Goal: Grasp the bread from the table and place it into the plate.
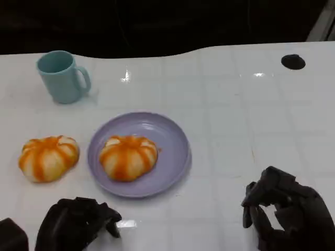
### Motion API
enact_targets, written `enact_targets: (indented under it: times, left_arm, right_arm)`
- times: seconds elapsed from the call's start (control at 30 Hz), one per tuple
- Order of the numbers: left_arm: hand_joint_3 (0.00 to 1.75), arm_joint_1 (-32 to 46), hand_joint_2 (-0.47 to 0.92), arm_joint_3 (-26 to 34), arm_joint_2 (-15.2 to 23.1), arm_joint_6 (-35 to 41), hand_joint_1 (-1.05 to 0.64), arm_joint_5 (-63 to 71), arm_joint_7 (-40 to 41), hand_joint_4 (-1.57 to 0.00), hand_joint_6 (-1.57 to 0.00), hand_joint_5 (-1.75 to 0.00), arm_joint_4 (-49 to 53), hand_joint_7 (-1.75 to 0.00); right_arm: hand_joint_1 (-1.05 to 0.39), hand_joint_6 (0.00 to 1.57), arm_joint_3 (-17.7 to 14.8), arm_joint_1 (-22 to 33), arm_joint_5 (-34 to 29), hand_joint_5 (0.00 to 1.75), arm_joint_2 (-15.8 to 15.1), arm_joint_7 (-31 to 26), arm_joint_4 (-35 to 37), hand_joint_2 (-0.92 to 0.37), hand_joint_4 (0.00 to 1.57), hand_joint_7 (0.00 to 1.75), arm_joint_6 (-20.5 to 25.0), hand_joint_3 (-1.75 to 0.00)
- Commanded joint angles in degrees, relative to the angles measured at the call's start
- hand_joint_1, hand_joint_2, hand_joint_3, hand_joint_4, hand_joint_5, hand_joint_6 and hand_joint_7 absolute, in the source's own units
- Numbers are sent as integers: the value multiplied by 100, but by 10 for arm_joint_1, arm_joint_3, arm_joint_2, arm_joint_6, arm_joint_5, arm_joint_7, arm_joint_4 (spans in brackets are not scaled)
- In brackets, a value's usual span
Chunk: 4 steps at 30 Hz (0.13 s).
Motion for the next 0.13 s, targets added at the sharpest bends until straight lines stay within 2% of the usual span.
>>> enact_targets:
  times: [0.03,0.13]
  left_arm:
    - [0,2,82,4,12,-3,-105,2,-3,-77,-157,-164,8,-17]
    - [1,3,82,4,12,-5,-105,3,-3,-77,-157,-164,6,-17]
  right_arm:
    - [-22,76,-5,0,0,175,-1,1,4,-47,86,161,-6,-120]
    - [-24,76,-6,2,-5,175,-1,-4,1,-46,87,161,0,-120]
